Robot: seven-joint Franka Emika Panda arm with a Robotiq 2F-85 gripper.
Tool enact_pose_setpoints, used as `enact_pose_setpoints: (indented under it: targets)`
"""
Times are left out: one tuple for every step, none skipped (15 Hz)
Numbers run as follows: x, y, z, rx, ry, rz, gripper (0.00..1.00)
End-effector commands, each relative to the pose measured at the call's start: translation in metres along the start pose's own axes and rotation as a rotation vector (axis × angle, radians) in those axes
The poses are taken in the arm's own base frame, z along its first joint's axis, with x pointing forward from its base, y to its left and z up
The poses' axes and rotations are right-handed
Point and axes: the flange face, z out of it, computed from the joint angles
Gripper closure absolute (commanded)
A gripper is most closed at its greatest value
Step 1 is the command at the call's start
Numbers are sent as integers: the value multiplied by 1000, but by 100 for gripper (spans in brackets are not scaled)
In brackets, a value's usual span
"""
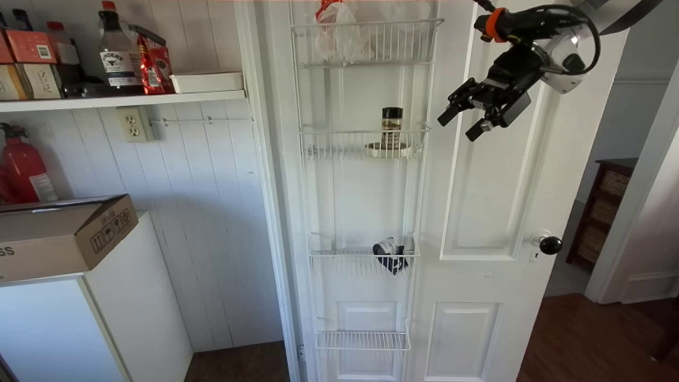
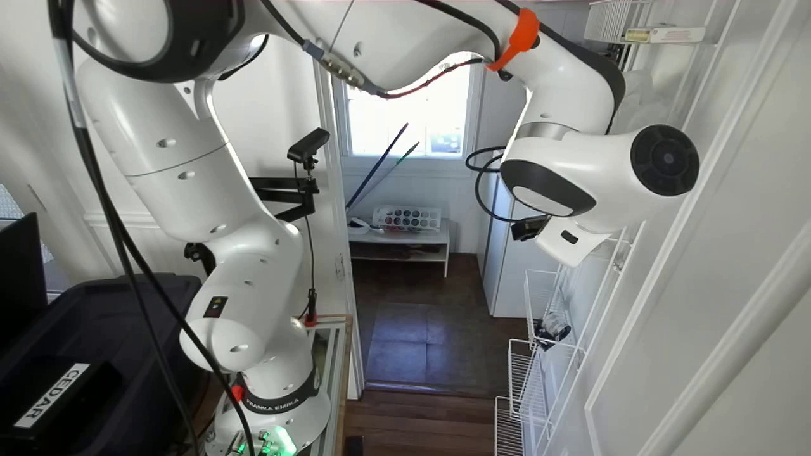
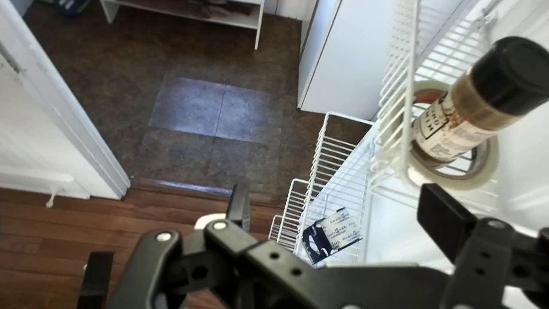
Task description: Move the spice bottle to the lower shelf
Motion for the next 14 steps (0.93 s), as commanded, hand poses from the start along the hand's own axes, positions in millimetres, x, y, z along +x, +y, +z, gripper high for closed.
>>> enact_pose_setpoints:
  targets:
    - [-2, -8, 2, 75, -129, 127, 0]
    - [-2, -8, 5, 89, -162, 147, 0]
    - [-1, -9, 7, 105, -189, 169, 0]
    - [-2, -10, 8, 115, -227, 189, 0]
    - [-2, -11, 8, 132, -252, 208, 0]
    - [-2, -12, 9, 146, -271, 224, 0]
    - [-2, -12, 11, 159, -288, 234, 0]
    - [-1, -12, 13, 166, -299, 245, 0]
    - [-1, -10, 16, 169, -303, 251, 0]
    - [-1, -9, 19, 171, -315, 254, 0]
    - [-1, -8, 22, 172, -316, 257, 0]
    - [-1, -7, 25, 173, -329, 257, 0]
    - [-2, -6, 27, 177, -345, 260, 0]
    - [-2, -5, 30, 184, -353, 263, 0]
